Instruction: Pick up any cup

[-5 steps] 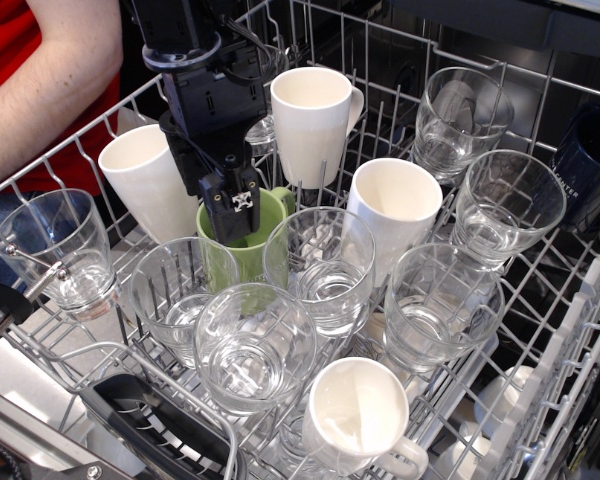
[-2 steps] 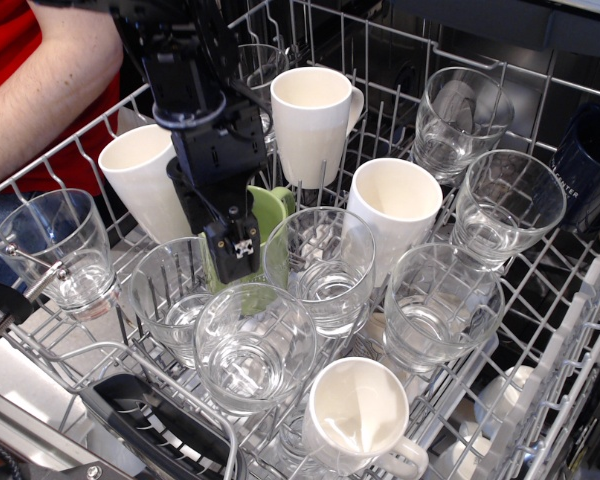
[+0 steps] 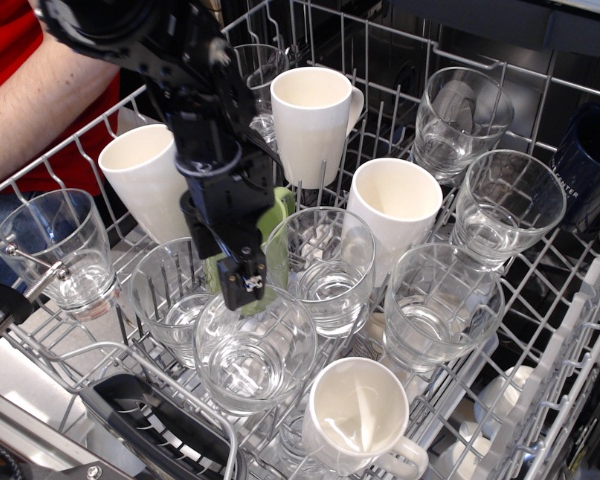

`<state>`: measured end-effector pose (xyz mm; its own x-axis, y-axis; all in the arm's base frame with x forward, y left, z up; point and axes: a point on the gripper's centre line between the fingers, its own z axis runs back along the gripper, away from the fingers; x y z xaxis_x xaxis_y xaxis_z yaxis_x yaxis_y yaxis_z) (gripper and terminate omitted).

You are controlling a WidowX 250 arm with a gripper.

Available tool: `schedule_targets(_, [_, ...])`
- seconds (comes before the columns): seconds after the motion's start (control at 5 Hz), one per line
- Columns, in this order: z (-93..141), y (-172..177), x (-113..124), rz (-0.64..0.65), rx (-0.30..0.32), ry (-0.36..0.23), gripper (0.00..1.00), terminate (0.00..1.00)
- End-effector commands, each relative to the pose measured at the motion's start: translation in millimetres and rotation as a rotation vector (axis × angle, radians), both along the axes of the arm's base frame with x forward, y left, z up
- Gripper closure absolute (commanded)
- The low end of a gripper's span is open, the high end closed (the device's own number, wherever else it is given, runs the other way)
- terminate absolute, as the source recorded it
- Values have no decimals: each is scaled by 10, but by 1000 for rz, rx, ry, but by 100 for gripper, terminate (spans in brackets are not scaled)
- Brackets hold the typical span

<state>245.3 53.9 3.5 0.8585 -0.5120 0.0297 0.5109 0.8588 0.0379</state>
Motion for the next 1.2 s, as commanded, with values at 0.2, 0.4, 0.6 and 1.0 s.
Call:
schedule_targets(0.2, [-337,10,138,-5,63,-44,0,0])
schedule_targets(0.4, [-444,43,204,-19,84,-43,0,0])
schedule_targets(0.6, [-530,72,284,-21,90,-57,0,0])
schedule_targets(1.0, [-589,42,337,-7,100,-44,100,0])
